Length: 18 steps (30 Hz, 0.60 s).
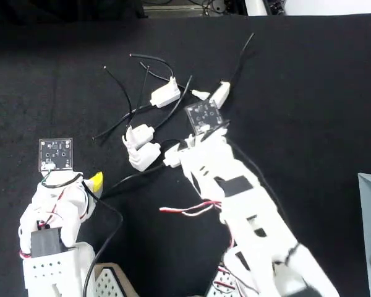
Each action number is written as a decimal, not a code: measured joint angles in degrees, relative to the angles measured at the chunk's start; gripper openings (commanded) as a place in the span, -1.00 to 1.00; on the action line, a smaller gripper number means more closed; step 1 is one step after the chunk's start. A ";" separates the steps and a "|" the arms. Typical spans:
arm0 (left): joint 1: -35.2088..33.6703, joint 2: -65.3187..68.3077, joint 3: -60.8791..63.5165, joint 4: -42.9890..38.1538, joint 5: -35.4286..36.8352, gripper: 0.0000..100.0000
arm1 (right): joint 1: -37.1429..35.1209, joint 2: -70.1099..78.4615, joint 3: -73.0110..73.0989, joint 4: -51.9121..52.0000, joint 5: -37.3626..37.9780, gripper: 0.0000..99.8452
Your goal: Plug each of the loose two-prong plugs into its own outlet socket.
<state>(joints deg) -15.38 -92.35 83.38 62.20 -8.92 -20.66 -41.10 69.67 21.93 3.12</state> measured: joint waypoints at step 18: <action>-6.24 -11.60 1.67 1.41 0.00 -0.94 | 9.32 -43.78 15.47 19.87 0.35 -0.98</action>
<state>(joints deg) -21.63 -103.96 85.05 63.60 -8.92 -11.34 -84.88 85.14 41.80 3.47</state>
